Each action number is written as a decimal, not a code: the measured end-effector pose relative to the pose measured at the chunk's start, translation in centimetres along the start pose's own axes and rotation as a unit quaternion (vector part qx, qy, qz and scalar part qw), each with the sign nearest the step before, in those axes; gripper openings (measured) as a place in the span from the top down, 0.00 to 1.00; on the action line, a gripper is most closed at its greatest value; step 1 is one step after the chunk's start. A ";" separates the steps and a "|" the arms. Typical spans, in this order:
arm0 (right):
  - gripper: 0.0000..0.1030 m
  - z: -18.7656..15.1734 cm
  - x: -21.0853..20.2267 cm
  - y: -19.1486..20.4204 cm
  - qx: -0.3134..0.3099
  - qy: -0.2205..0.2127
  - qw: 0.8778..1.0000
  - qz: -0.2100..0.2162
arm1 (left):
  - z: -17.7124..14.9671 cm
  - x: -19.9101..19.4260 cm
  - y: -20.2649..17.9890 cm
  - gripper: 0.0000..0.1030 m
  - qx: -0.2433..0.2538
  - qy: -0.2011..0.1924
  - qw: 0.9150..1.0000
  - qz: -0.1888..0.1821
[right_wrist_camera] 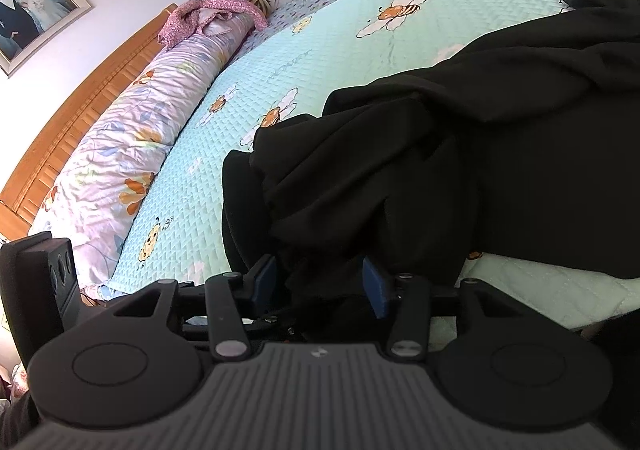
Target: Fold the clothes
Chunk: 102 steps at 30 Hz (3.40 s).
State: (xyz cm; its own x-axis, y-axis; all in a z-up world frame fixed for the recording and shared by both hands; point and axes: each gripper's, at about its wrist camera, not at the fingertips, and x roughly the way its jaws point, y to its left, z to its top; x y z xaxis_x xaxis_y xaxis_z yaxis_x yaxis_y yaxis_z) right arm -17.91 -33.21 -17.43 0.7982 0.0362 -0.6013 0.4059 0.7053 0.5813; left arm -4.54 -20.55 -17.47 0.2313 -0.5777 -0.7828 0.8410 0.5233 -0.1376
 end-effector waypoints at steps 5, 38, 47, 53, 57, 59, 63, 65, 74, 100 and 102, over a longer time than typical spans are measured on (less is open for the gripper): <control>0.47 0.0 0.3 -0.1 0.003 0.003 1.000 0.001 | -0.1 0.0 0.1 0.29 -0.003 0.002 1.000 -0.002; 0.41 0.5 -0.1 0.2 -0.021 -0.016 1.000 0.001 | -3.9 0.8 5.1 0.34 -0.139 -0.015 0.985 -0.101; 0.33 4.4 2.1 3.9 -0.083 -0.028 0.996 0.002 | -4.6 0.9 6.4 0.57 -0.159 -0.034 0.979 -0.124; 0.28 7.0 6.7 8.7 -0.168 -0.005 0.986 -0.005 | -5.0 0.5 7.2 0.64 -0.145 -0.042 0.980 -0.130; 0.28 7.6 11.4 11.8 -0.243 0.026 0.968 -0.046 | -5.1 0.1 7.5 0.69 -0.133 -0.045 0.981 -0.135; 0.30 7.0 13.9 13.0 -0.304 0.036 0.949 -0.081 | -5.1 0.2 7.7 0.69 -0.131 -0.045 0.980 -0.139; 0.77 6.4 19.7 12.6 -0.343 0.098 0.921 -0.156 | -5.2 0.3 8.4 0.69 -0.140 -0.043 0.977 -0.154; 0.91 6.7 20.5 12.0 -0.327 0.101 0.924 -0.171 | -5.3 0.3 8.8 0.69 -0.144 -0.044 0.976 -0.160; 0.94 10.6 16.3 12.7 -0.220 0.001 0.971 -0.092 | -5.3 0.4 9.6 0.66 -0.158 -0.050 0.971 -0.173; 0.94 26.9 11.4 19.2 -0.218 -0.161 0.962 0.006 | 8.8 -7.5 19.5 0.87 -0.061 -0.194 0.978 0.045; 0.94 29.1 13.0 20.3 -0.207 -0.160 0.965 0.029 | 11.0 -8.2 21.8 0.87 -0.061 -0.206 0.973 0.082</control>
State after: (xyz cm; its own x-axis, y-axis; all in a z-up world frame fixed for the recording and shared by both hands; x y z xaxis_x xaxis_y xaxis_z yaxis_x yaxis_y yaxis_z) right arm 13.62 -39.03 2.53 0.9377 -0.0899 -0.3356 0.1972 0.9330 0.3010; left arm 17.28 -11.23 -7.37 0.5544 -0.6695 -0.4943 0.7181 0.6851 -0.1226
